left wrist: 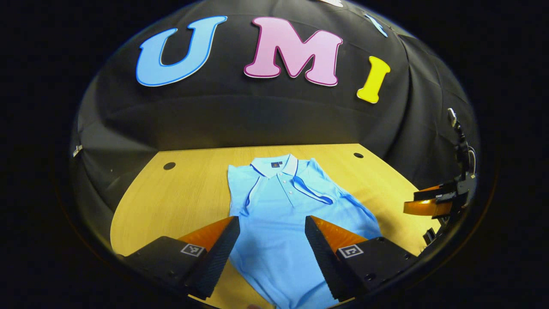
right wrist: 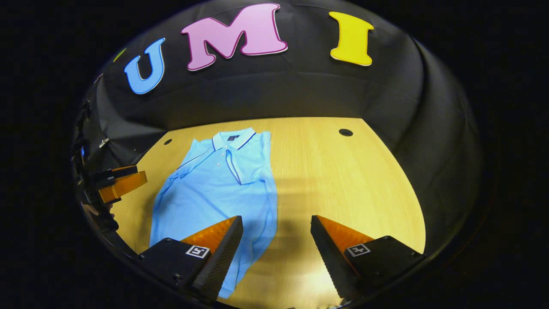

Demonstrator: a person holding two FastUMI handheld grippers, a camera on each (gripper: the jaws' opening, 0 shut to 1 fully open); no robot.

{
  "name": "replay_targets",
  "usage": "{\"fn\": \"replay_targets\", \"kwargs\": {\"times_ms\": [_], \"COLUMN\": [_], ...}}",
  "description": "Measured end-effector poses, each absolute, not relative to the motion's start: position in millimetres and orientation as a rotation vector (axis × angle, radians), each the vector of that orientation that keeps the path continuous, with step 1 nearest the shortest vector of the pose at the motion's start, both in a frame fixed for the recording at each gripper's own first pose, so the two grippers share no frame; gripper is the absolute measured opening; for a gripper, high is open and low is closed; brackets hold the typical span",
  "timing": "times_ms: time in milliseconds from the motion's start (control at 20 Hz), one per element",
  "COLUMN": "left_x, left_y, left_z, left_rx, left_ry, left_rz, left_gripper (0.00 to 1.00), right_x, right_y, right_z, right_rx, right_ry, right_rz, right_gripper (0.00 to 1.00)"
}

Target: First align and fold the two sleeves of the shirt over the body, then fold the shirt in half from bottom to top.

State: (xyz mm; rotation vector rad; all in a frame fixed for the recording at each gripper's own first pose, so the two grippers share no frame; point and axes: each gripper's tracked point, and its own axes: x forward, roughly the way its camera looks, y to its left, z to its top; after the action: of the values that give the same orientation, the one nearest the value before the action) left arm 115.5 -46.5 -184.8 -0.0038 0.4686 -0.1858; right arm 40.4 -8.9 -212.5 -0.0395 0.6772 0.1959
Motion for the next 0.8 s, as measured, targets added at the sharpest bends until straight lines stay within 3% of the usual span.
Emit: {"fn": "replay_targets", "kwargs": {"times_ms": [450, 800], "left_x": [-14.2, -56.2], "left_y": [-43.3, -47.1], "left_z": [-265.3, -318.1], "left_rx": [-0.030, 0.017], "left_ry": [0.642, 0.727], "left_rz": [-0.180, -0.163], "left_gripper": [0.98, 0.98], "right_x": [-51.8, -98.1], "right_y": [38.9, 55.0], "right_z": [-274.1, -319.7], "right_rx": [-0.013, -0.004], "right_ry": [0.820, 0.918], "right_rz": [0.236, 0.226], "right_gripper": [0.99, 0.99]}}
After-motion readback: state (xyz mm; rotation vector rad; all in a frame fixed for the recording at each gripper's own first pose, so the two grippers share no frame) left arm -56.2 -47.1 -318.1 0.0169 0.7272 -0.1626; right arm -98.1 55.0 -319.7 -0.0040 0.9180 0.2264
